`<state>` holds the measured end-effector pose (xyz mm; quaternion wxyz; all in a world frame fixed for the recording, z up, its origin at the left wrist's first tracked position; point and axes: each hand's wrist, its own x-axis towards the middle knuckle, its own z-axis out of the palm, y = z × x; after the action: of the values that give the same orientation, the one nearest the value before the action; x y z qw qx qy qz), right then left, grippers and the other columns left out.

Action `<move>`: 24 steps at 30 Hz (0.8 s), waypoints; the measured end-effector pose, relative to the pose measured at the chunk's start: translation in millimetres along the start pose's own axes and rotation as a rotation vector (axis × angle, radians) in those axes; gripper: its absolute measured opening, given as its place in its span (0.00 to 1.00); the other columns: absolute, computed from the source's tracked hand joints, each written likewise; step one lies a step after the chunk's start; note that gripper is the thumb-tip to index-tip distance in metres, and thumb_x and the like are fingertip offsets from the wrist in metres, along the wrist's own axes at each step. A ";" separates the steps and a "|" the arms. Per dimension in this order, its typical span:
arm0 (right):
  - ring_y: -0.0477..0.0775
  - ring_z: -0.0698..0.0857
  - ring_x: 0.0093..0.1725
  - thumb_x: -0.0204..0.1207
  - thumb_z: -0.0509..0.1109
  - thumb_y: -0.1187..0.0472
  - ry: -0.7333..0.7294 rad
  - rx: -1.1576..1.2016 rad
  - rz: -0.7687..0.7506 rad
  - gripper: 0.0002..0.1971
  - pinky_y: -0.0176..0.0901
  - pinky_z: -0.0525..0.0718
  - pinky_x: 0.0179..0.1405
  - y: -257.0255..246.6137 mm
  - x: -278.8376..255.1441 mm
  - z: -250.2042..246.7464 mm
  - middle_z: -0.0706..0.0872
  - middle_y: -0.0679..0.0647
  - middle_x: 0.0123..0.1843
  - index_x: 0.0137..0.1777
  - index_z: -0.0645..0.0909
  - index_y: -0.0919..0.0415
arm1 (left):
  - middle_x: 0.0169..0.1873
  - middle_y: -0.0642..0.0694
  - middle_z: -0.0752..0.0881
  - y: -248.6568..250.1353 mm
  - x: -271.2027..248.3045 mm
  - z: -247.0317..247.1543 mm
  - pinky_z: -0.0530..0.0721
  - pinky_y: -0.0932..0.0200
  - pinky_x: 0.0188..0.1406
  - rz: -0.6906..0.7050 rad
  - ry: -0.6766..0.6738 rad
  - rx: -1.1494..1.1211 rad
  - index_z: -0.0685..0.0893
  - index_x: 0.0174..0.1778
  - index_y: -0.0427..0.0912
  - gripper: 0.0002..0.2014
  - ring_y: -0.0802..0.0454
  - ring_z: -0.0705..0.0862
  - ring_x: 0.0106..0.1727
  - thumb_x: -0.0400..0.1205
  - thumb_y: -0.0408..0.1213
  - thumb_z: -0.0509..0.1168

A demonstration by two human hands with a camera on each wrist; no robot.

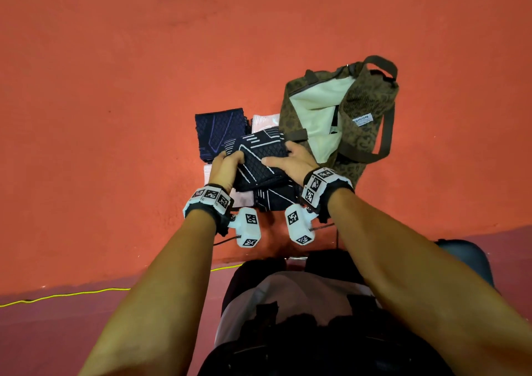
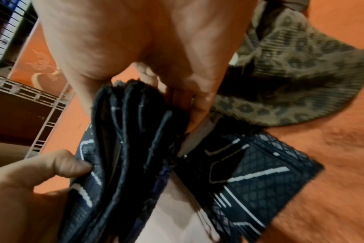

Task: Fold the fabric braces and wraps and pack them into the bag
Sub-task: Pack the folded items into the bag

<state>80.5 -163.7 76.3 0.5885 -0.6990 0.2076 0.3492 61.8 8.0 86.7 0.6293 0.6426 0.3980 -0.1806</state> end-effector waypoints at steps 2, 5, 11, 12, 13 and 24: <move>0.53 0.92 0.51 0.60 0.86 0.51 0.000 0.001 -0.057 0.25 0.55 0.89 0.60 -17.4 -3.1 -8.1 0.93 0.51 0.52 0.55 0.84 0.58 | 0.36 0.46 0.84 12.5 1.5 3.3 0.79 0.64 0.26 0.016 -0.006 0.009 0.79 0.44 0.41 0.07 0.50 0.82 0.34 0.71 0.32 0.64; 0.53 0.91 0.51 0.68 0.84 0.57 0.019 -0.005 -0.098 0.17 0.47 0.89 0.55 -38.5 -2.2 -20.7 0.92 0.53 0.52 0.53 0.84 0.59 | 0.51 0.41 0.86 28.9 4.2 10.5 0.81 0.57 0.36 0.034 -0.014 0.021 0.81 0.57 0.35 0.24 0.47 0.86 0.44 0.65 0.40 0.68; 0.49 0.91 0.47 0.71 0.82 0.60 0.098 0.117 -0.095 0.18 0.40 0.88 0.50 -62.6 10.5 -53.5 0.92 0.51 0.49 0.59 0.85 0.62 | 0.42 0.43 0.90 54.7 15.9 36.5 0.88 0.44 0.54 0.078 -0.062 0.004 0.84 0.42 0.43 0.09 0.44 0.89 0.45 0.70 0.43 0.71; 0.51 0.91 0.49 0.72 0.82 0.61 0.125 0.150 -0.080 0.18 0.43 0.88 0.52 -63.5 12.7 -58.6 0.92 0.52 0.51 0.60 0.85 0.64 | 0.45 0.42 0.90 56.2 18.9 41.4 0.88 0.44 0.55 0.076 -0.066 -0.002 0.85 0.44 0.43 0.09 0.43 0.89 0.48 0.73 0.43 0.70; 0.54 0.92 0.51 0.71 0.82 0.62 0.155 0.195 -0.065 0.19 0.47 0.88 0.55 -62.6 16.0 -64.1 0.92 0.55 0.52 0.61 0.85 0.65 | 0.46 0.42 0.91 58.4 21.5 46.5 0.89 0.46 0.54 0.070 -0.070 0.003 0.86 0.47 0.43 0.09 0.44 0.90 0.50 0.77 0.43 0.69; 0.55 0.91 0.52 0.70 0.82 0.58 0.517 0.472 0.042 0.15 0.54 0.88 0.61 -34.4 33.0 -136.4 0.92 0.53 0.53 0.55 0.86 0.57 | 0.53 0.49 0.88 55.3 43.8 121.5 0.81 0.71 0.55 0.213 -0.218 0.306 0.86 0.65 0.46 0.16 0.57 0.85 0.53 0.81 0.33 0.71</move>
<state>160.0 -284.1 84.1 0.6546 -0.6046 0.4389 0.1152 162.4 -89.3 74.0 0.5794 0.7457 0.2253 -0.2398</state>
